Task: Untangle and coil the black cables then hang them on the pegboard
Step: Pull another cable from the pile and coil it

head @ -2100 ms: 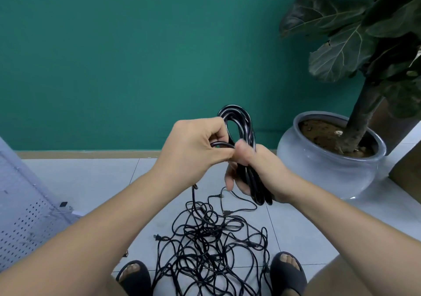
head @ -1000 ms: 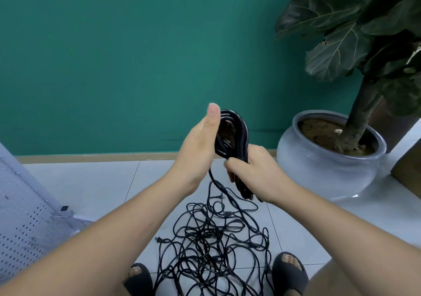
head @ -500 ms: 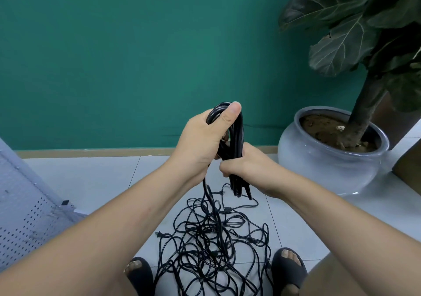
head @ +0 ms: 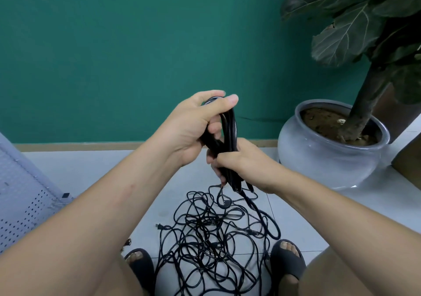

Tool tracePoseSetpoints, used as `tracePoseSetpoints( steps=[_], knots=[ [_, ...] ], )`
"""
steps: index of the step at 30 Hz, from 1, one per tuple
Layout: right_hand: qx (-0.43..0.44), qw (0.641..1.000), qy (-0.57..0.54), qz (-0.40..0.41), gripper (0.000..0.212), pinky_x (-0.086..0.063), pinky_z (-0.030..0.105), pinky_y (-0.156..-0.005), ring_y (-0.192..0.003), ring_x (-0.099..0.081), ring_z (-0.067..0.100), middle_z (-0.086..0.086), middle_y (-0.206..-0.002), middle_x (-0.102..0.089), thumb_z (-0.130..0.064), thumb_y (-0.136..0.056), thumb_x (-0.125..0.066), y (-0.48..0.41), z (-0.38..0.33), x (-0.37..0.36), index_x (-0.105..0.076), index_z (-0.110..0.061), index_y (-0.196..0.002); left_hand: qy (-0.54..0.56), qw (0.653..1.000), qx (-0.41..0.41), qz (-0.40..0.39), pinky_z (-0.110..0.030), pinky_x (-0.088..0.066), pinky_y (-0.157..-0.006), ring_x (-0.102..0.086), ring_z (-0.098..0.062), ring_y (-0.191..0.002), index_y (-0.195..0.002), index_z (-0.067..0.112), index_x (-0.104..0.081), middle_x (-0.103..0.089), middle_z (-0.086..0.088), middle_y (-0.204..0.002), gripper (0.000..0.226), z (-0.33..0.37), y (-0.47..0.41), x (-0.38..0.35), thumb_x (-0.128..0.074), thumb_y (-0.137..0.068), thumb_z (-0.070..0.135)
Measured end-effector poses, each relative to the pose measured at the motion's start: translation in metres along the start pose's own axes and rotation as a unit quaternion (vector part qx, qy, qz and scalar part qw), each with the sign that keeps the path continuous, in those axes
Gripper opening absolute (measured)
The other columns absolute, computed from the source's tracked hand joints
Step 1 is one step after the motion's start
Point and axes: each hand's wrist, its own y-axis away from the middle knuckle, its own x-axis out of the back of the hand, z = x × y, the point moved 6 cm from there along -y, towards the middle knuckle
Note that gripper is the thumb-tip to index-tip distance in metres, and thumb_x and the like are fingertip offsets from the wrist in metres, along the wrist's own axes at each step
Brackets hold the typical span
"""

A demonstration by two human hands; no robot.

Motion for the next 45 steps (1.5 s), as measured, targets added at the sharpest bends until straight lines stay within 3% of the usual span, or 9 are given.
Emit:
tracePoseSetpoints(
  steps=[4, 9, 15, 18, 21, 23, 25, 36, 45],
  knots=[
    [0.018, 0.998, 0.056, 0.034, 0.024, -0.043, 0.033, -0.059, -0.056, -0.052, 0.017, 0.000, -0.060, -0.057, -0.010, -0.097, -0.064, -0.002, -0.007, 0.003, -0.057, -0.004, -0.075, 0.018, 1.000, 0.004, 0.003, -0.025, -0.028, -0.053, -0.025, -0.010, -0.049, -0.102, 0.020, -0.057, -0.028, 0.008, -0.064, 0.021, 0.005, -0.002, 0.001, -0.075, -0.100, 0.032],
    [0.006, 0.995, 0.058, 0.076, 0.030, -0.039, 0.044, -0.065, -0.062, -0.046, 0.022, 0.005, -0.064, -0.052, -0.031, -0.083, -0.064, -0.007, -0.004, 0.011, -0.052, -0.006, -0.069, -0.020, 0.998, -0.054, -0.016, -0.026, -0.041, -0.062, -0.042, -0.014, -0.061, -0.140, 0.029, -0.058, -0.044, 0.005, -0.068, 0.044, 0.009, -0.008, 0.005, -0.076, -0.100, 0.035],
    [0.003, 0.991, -0.045, 0.127, 0.024, -0.034, 0.044, -0.062, -0.058, -0.040, 0.024, 0.008, -0.063, -0.046, -0.021, -0.080, -0.063, -0.001, 0.003, 0.032, -0.048, -0.020, -0.062, -0.037, 0.996, -0.072, -0.031, -0.038, -0.058, -0.090, -0.071, -0.021, -0.093, -0.130, 0.007, -0.062, -0.070, -0.006, -0.096, 0.055, -0.011, -0.006, -0.002, -0.044, -0.111, 0.056],
    [0.038, 0.987, -0.078, 0.138, 0.020, -0.036, 0.034, -0.056, -0.055, -0.039, 0.024, 0.014, -0.064, -0.043, -0.016, -0.086, -0.061, 0.002, -0.002, 0.045, -0.050, -0.012, -0.070, -0.124, 0.989, -0.071, -0.034, -0.042, -0.057, -0.098, -0.074, -0.017, -0.106, -0.128, 0.014, -0.066, -0.077, -0.002, -0.108, 0.034, -0.036, -0.009, 0.004, -0.045, -0.112, 0.036],
    [0.063, 0.983, -0.107, 0.133, 0.025, -0.027, 0.040, -0.057, -0.059, -0.030, 0.029, 0.018, -0.067, -0.038, -0.010, -0.092, -0.057, 0.004, -0.004, 0.053, -0.044, -0.008, -0.070, -0.346, 0.926, -0.118, -0.095, -0.028, -0.051, -0.102, -0.066, -0.002, -0.118, -0.125, 0.021, -0.066, -0.075, 0.009, -0.121, 0.033, -0.065, -0.009, 0.005, -0.055, -0.099, 0.004],
    [0.068, 0.982, -0.127, 0.125, 0.027, -0.023, 0.048, -0.060, -0.065, -0.024, 0.036, 0.018, -0.069, -0.034, -0.006, -0.095, -0.054, 0.006, -0.003, 0.053, -0.041, -0.010, -0.071, -0.460, 0.858, -0.155, -0.166, -0.018, -0.045, -0.105, -0.057, 0.009, -0.122, -0.134, 0.022, -0.064, -0.067, 0.017, -0.129, 0.039, -0.086, -0.006, -0.002, -0.061, -0.099, 0.005],
    [0.074, 0.982, -0.127, 0.120, 0.026, -0.026, 0.047, -0.058, -0.065, -0.025, 0.034, 0.017, -0.069, -0.035, -0.005, -0.095, -0.053, 0.007, -0.004, 0.050, -0.042, -0.010, -0.071, -0.479, 0.840, -0.164, -0.195, -0.005, -0.037, -0.101, -0.053, 0.020, -0.114, -0.133, 0.024, -0.065, -0.064, 0.028, -0.123, 0.033, -0.097, -0.004, -0.004, -0.068, -0.101, 0.014],
    [0.054, 0.989, -0.064, 0.119, 0.025, -0.032, 0.049, -0.063, -0.060, -0.034, 0.027, 0.013, -0.066, -0.040, -0.014, -0.088, -0.058, 0.006, 0.002, 0.048, -0.043, -0.012, -0.068, -0.571, 0.793, -0.134, -0.166, -0.027, -0.050, -0.078, -0.065, -0.011, -0.088, -0.099, 0.025, -0.079, -0.077, 0.013, -0.095, 0.012, -0.102, -0.041, 0.047, -0.077, -0.098, 0.037],
    [0.066, 0.986, -0.076, 0.132, 0.021, -0.033, 0.037, -0.059, -0.057, -0.035, 0.026, 0.014, -0.065, -0.038, -0.014, -0.086, -0.058, 0.009, -0.001, 0.055, -0.044, -0.009, -0.071, -0.693, 0.713, 0.087, -0.066, -0.037, -0.057, -0.085, -0.067, -0.022, -0.094, -0.085, 0.026, -0.075, -0.075, 0.006, -0.092, 0.020, -0.139, -0.078, 0.172, -0.075, -0.098, 0.040]
  ],
)
